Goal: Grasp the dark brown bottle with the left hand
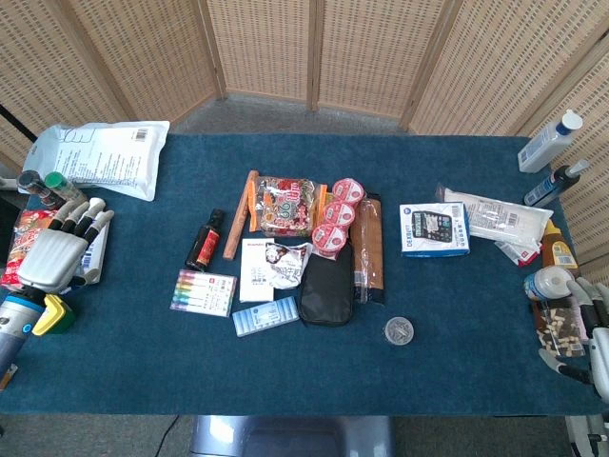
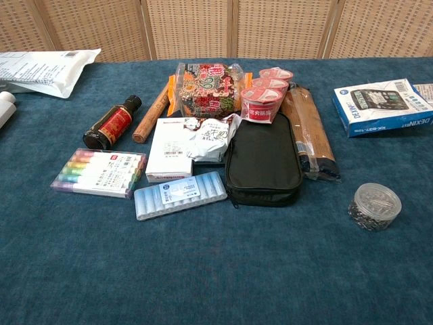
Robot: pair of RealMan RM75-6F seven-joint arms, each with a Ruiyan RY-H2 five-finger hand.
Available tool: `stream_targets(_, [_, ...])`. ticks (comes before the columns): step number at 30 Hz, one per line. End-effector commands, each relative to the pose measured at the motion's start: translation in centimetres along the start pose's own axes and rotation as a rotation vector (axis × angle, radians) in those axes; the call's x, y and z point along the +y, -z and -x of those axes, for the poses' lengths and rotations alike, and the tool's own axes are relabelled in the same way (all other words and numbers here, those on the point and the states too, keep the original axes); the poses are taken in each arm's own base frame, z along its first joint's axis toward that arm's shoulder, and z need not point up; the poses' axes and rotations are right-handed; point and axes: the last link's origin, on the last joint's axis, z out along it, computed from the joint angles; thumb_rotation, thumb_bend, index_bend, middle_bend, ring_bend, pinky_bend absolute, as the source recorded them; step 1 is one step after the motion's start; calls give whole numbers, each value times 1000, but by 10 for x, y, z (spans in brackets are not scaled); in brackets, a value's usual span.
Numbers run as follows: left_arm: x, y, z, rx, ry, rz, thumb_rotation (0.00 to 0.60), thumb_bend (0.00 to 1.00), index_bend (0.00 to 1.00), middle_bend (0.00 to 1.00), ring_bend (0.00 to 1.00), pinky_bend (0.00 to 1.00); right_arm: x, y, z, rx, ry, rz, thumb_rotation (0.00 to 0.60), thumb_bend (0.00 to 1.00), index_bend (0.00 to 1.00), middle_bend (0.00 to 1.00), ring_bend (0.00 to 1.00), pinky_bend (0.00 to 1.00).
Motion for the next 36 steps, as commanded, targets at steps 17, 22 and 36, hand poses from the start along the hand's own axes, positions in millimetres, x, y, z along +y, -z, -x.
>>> stream_targets(17, [91, -102, 42, 64, -250, 192, 600, 165, 0, 0, 0, 0, 14, 14, -13, 27, 2, 72, 600, 5, 0, 56, 0, 0])
stream_targets(22, [109, -112, 45, 125, -271, 238, 600, 165, 0, 0, 0, 0, 16, 18, -16, 27, -8, 79, 600, 6, 0, 56, 0, 0])
stream_targets(36, [148, -119, 62, 157, -236, 328, 600, 164, 0, 0, 0, 0, 20, 24, -19, 25, -30, 84, 600, 4, 0, 56, 0, 0])
